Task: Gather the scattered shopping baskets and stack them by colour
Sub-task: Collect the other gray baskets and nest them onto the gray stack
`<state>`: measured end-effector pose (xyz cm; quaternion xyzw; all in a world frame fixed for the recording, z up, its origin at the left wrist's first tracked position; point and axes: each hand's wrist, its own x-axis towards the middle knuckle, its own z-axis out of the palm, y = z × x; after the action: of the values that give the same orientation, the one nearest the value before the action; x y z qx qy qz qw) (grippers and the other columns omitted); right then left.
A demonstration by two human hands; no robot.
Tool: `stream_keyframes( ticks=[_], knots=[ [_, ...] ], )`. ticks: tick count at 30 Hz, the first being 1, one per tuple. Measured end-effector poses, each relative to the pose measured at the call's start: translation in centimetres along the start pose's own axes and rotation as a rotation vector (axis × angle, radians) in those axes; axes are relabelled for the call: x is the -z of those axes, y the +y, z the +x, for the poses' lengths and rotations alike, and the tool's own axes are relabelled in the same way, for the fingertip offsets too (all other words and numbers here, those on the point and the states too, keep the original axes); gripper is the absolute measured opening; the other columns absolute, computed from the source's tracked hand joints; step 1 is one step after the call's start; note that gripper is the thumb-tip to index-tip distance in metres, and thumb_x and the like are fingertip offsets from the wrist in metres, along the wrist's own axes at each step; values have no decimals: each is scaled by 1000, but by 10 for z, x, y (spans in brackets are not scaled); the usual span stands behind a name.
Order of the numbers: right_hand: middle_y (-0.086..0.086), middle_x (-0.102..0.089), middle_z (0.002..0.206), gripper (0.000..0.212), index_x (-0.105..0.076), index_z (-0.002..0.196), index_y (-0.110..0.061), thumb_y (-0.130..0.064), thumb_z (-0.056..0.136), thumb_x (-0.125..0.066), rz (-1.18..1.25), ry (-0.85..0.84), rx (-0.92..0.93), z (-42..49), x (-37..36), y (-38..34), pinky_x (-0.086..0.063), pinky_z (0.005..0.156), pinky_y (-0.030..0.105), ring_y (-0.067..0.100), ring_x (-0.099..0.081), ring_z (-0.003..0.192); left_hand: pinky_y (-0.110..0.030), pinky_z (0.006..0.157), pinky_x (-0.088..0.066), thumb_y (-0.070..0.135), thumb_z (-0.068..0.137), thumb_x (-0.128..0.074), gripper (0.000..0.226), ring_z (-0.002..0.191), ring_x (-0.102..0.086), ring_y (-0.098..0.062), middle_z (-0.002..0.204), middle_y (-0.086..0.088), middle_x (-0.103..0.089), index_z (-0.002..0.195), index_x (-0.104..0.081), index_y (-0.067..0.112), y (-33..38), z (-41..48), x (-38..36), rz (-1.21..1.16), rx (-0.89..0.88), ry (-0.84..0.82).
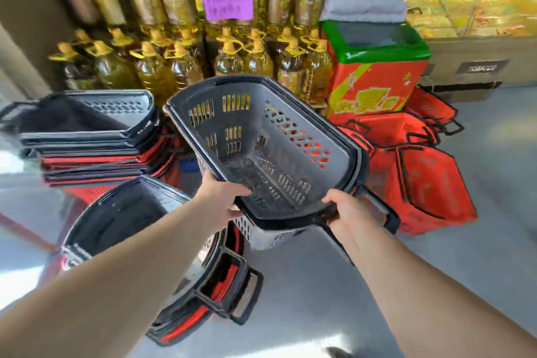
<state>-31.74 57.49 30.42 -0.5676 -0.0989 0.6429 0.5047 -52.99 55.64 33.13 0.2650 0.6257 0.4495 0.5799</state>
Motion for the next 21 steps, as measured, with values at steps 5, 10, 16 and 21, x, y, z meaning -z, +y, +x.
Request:
stream_keyframes(
  ticks=[5, 10, 16, 21],
  knots=[
    [8, -35, 51, 29, -34, 61, -10, 11, 81, -34, -87, -100, -94, -8, -66, 29, -44, 38, 19, 21, -41, 46, -36, 50, -58, -16, 81, -56, 38, 80, -64, -27, 106, -17, -57, 108, -48, 11, 14, -6, 65, -93, 80, 184],
    [4, -36, 41, 30, -32, 62, -13, 9, 82, -37, -235, -197, -140, -14, -125, 45, -36, 30, 13, 19, -41, 39, -38, 52, -57, -14, 81, -54, 40, 74, -65, -27, 100, -16, -59, 106, -50, 17, 18, -14, 120, -242, 57, 336],
    [10, -49, 68, 17, -53, 64, -6, 2, 79, -55, -511, -350, -236, -13, -165, 79, -46, 39, 20, 20, -52, 58, -42, 59, -59, -16, 73, -56, 50, 77, -66, -26, 94, -13, -63, 102, -49, 24, 5, -22, 181, -356, 53, 540],
    [5, -54, 75, 10, -54, 74, -11, -8, 83, -57, -647, -400, -297, -8, -167, 138, -49, 44, 23, 15, -55, 61, -40, 60, -59, -18, 73, -58, 54, 88, -63, -29, 106, -15, -59, 96, -45, 29, -31, -32, 217, -405, 122, 618]
  ],
)
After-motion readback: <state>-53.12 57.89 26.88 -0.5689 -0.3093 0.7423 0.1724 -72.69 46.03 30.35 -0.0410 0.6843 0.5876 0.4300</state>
